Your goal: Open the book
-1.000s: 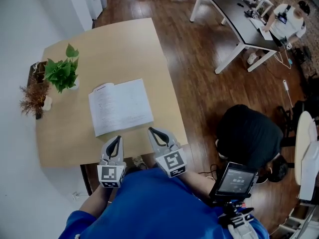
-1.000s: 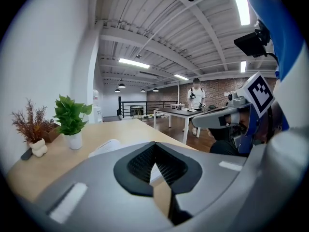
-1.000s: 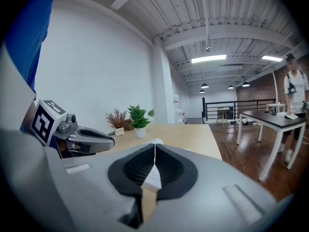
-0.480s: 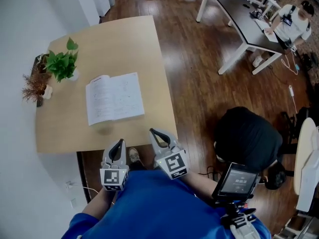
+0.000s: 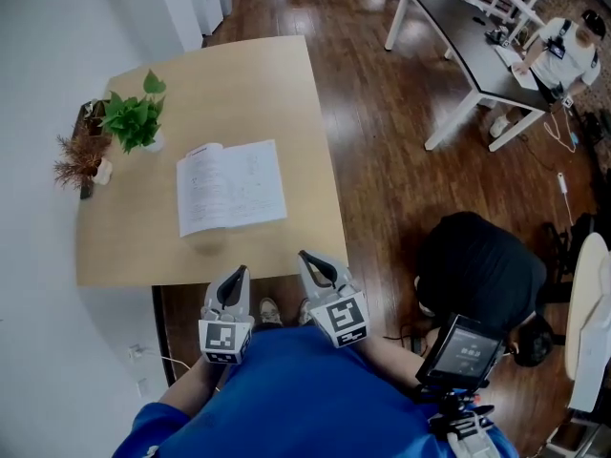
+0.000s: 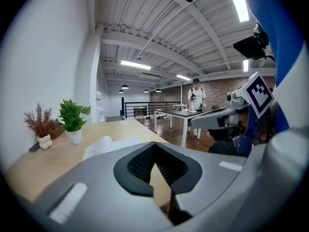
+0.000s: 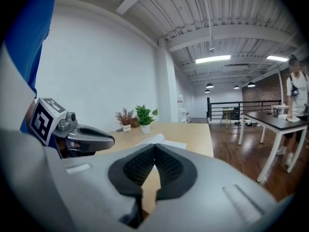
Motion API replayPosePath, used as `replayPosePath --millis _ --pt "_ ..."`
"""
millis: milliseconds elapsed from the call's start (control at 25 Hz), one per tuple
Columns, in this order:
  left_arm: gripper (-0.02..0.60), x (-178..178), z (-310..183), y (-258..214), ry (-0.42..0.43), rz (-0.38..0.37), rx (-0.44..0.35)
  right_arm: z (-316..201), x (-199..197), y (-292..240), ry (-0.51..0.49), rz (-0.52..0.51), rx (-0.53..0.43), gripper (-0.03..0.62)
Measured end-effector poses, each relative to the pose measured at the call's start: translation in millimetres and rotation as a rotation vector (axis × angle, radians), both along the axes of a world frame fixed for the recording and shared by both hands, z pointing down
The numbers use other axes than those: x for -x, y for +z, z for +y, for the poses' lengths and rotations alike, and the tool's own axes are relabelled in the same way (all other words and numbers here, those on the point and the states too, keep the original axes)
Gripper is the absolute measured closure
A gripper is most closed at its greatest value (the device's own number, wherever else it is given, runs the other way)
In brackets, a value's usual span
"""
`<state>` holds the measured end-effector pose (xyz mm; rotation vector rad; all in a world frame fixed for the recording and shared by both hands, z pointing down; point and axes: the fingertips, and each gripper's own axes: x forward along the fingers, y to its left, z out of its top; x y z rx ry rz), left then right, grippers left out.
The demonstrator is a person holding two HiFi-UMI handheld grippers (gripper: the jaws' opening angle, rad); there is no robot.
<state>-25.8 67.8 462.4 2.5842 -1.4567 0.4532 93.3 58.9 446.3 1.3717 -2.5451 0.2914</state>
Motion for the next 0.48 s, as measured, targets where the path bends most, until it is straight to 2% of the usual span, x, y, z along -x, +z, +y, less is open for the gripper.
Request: replayPosePath --millis 480 --pt "0.575 6.4 -0.9 -1.1 0.025 -0.008 -0.007 1.3 12.8 -2.1 0.011 0.001 -0.008 0.594"
